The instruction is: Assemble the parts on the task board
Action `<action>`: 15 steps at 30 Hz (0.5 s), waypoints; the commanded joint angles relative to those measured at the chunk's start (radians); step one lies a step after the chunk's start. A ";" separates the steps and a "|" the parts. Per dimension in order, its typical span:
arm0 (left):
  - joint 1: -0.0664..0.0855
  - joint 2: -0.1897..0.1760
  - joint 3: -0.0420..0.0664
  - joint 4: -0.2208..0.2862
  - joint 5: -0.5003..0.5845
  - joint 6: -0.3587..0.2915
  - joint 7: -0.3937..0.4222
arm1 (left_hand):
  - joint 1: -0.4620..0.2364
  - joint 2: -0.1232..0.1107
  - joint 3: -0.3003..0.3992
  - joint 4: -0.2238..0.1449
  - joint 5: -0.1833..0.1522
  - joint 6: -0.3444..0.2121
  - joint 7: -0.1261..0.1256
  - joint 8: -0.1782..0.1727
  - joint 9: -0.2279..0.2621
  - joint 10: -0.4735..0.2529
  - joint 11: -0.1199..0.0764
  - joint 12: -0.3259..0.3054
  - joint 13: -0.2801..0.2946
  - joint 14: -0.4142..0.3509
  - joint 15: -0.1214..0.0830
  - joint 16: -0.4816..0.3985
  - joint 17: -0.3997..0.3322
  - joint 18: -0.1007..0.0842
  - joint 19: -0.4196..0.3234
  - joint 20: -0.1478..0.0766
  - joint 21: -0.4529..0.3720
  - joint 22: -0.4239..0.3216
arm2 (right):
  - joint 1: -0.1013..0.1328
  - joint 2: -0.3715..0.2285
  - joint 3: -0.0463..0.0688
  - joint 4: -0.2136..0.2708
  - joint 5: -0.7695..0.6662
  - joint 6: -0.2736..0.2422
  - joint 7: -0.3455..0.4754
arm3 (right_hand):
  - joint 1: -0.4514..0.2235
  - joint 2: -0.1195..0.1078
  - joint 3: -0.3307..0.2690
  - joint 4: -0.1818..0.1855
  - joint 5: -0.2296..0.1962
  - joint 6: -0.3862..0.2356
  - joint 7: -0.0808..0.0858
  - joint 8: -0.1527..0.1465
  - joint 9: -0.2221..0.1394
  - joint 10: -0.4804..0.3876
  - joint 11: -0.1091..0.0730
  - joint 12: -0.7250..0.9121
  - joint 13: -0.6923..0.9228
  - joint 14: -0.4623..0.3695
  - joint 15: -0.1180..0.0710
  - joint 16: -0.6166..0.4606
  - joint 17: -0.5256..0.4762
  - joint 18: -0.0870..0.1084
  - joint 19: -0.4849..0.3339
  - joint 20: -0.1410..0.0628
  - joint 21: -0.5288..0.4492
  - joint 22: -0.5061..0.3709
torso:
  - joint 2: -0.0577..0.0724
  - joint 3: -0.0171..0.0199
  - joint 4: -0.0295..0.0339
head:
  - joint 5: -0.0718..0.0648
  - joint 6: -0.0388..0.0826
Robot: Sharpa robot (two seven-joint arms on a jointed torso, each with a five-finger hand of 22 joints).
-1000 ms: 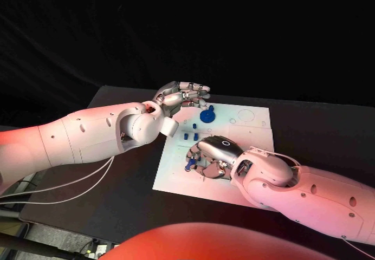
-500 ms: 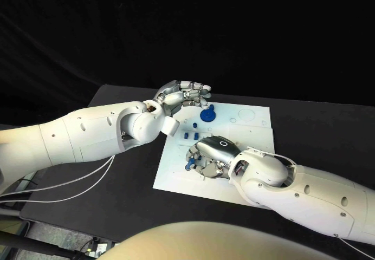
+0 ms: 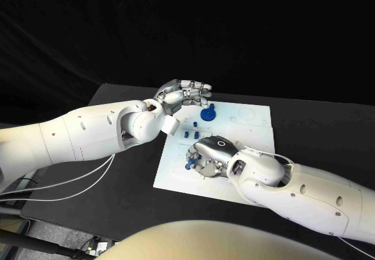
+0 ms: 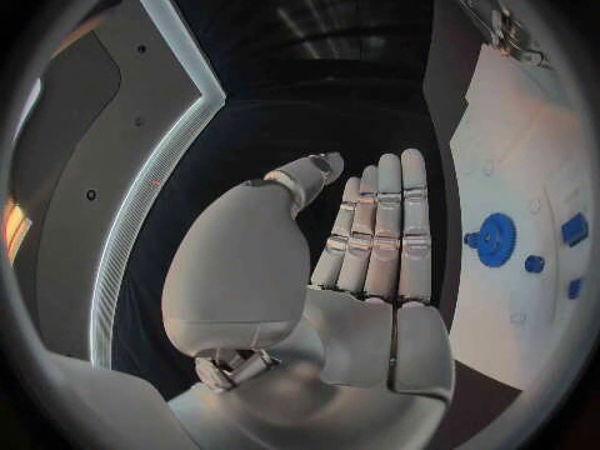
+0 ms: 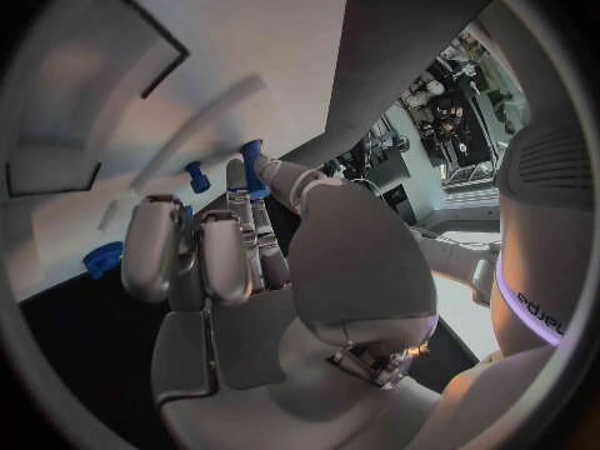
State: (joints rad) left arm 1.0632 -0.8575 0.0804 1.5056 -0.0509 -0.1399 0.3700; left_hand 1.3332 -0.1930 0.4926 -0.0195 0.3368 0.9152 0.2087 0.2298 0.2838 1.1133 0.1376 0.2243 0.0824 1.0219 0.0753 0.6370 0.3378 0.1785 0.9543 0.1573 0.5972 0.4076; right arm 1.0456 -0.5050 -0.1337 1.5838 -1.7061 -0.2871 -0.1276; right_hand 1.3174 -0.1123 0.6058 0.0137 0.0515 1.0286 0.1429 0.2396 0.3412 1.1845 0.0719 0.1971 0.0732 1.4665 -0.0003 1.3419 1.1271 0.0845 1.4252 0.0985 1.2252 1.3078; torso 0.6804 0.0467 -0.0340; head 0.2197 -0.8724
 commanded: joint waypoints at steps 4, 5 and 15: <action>0.001 0.001 0.001 0.003 -0.004 0.018 0.002 | -0.003 0.011 -0.005 -0.003 0.001 -0.005 0.002 -0.005 -0.001 -0.006 0.001 -0.006 0.001 -0.009 -0.001 -0.005 0.001 -0.001 -0.007 0.003 -0.004 -0.001 | -0.004 0.002 -0.004 -0.003 -0.040 0.050 -0.026 | -0.005 0.002 0.004 -0.002 0.004 0.005 -0.001 0.003 0.018 0.008 0.002 -0.006 0.000 0.018 -0.006 0.002 -0.001 -0.011 -0.001 -0.002 -0.009 0.104 | 0.000 0.0001 -0.0005 | 0.000 0.000; 0.001 0.001 0.001 0.003 -0.004 0.018 0.002 | -0.003 0.011 -0.005 -0.003 0.001 -0.005 0.002 -0.005 -0.001 -0.006 0.001 -0.006 0.001 -0.009 -0.001 -0.005 0.001 -0.001 -0.007 0.003 -0.004 -0.001 | -0.005 0.002 -0.004 -0.002 -0.041 0.051 -0.024 | -0.007 0.000 0.004 -0.003 0.004 0.004 -0.001 0.003 0.019 0.008 0.002 -0.008 0.000 0.017 -0.006 0.001 -0.003 -0.010 -0.001 -0.002 -0.010 0.103 | 0.000 -0.0002 -0.0002 | -0.001 0.000; 0.001 0.001 0.001 0.003 -0.005 0.018 0.002 | -0.003 0.011 -0.005 -0.003 0.001 -0.005 0.002 -0.005 -0.001 -0.006 0.001 -0.006 0.001 -0.009 -0.001 -0.005 0.001 -0.001 -0.007 0.003 -0.004 -0.001 | -0.005 0.004 -0.007 0.011 -0.024 0.051 -0.004 | -0.057 -0.042 -0.011 0.002 0.019 -0.054 0.014 -0.029 0.014 0.009 0.012 -0.028 0.004 0.016 0.003 0.004 -0.001 -0.010 -0.005 0.005 -0.017 0.105 | 0.000 -0.0003 -0.0003 | -0.002 0.000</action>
State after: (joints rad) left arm 1.0633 -0.8576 0.0804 1.5058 -0.0517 -0.1390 0.3679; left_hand 1.3332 -0.1930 0.4926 -0.0195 0.3368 0.9152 0.2087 0.2298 0.2838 1.1133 0.1376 0.2243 0.0822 1.0219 0.0753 0.6370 0.3376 0.1784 0.9543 0.1573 0.5972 0.4078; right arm 1.0438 -0.5007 -0.1387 1.5931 -1.7247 -0.2694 -0.1320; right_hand 1.2669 -0.1515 0.6014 0.0181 0.0642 0.9808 0.1578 0.2151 0.3578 1.1915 0.0789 0.1755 0.0758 1.4665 -0.0003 1.3419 1.1254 0.0845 1.4251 0.0986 1.2136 1.3076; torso 0.6798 0.0466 -0.0344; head 0.2176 -0.8727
